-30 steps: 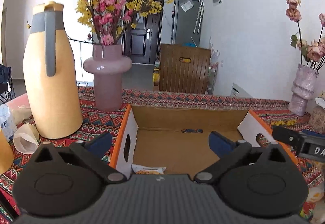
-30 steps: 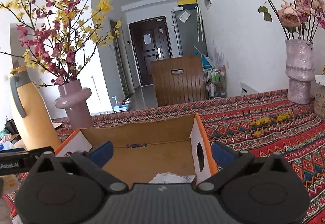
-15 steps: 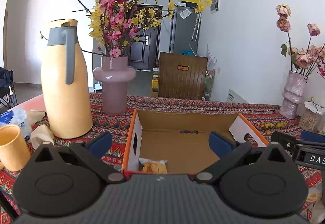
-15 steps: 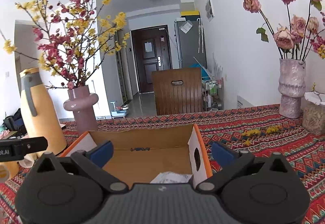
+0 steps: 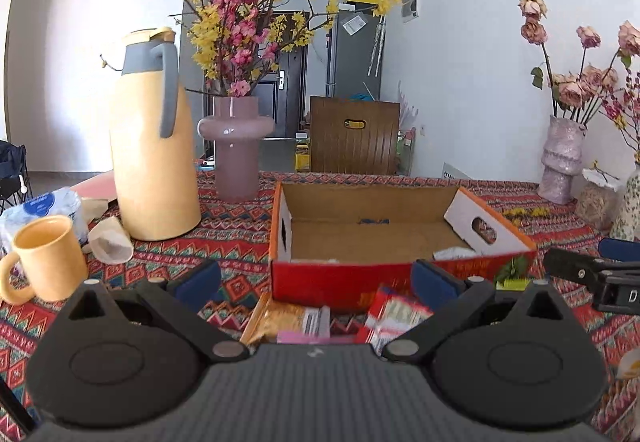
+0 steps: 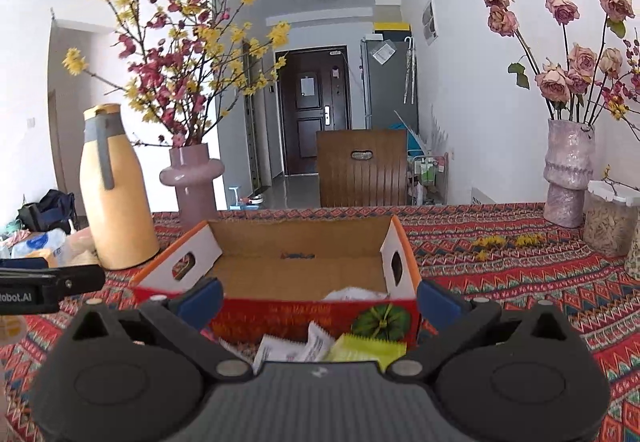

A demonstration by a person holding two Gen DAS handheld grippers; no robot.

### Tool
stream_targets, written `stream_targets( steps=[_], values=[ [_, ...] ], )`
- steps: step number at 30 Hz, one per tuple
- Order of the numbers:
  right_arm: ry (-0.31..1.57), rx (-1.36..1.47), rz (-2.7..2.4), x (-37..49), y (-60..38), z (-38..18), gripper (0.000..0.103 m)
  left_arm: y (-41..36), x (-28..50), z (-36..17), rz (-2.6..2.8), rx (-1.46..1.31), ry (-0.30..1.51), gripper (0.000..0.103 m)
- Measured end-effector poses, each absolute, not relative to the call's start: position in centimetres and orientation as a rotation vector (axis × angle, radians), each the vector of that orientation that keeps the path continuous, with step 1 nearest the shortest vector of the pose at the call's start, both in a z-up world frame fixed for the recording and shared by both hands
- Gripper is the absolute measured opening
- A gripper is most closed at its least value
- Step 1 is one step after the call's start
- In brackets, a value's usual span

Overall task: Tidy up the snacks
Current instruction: 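Move both tools back from the box to the snack pile, then grasp the green-and-white bar packet with the right tool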

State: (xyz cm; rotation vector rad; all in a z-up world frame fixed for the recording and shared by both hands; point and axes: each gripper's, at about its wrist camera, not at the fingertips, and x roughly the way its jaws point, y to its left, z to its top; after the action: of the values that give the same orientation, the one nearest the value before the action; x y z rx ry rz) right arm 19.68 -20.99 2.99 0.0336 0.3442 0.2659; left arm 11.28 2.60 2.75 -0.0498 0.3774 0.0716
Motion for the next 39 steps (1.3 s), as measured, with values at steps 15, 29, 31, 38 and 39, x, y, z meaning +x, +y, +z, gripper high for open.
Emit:
stream_targets(
  steps=[15, 29, 31, 38, 39],
  values=[
    [0.468, 0.035, 0.237, 17.2, -22.2, -1.6, 0.103, 5.4, 10.0, -2.8, 0.107, -0.086, 0.414, 0.103],
    [0.547, 0.0, 0.181, 20.3, -20.0, -2.0, 0.071, 5.7, 10.3, -3.1, 0.096, -0.108, 0.437, 0.103],
    [0.567, -0.037, 0.176, 20.9, -19.2, -2.2, 0.064, 5.7, 10.3, -3.1, 0.095, -0.11, 0.439, 0.103],
    [0.633, -0.059, 0.136, 22.2, -18.7, -3.0, 0.054, 5.9, 10.4, -3.1, 0.089, -0.129, 0.448, 0.103],
    [0.634, -0.053, 0.137, 22.2, -19.0, -3.0, 0.047, 5.9, 10.4, -3.1, 0.089, -0.13, 0.448, 0.103]
  ],
)
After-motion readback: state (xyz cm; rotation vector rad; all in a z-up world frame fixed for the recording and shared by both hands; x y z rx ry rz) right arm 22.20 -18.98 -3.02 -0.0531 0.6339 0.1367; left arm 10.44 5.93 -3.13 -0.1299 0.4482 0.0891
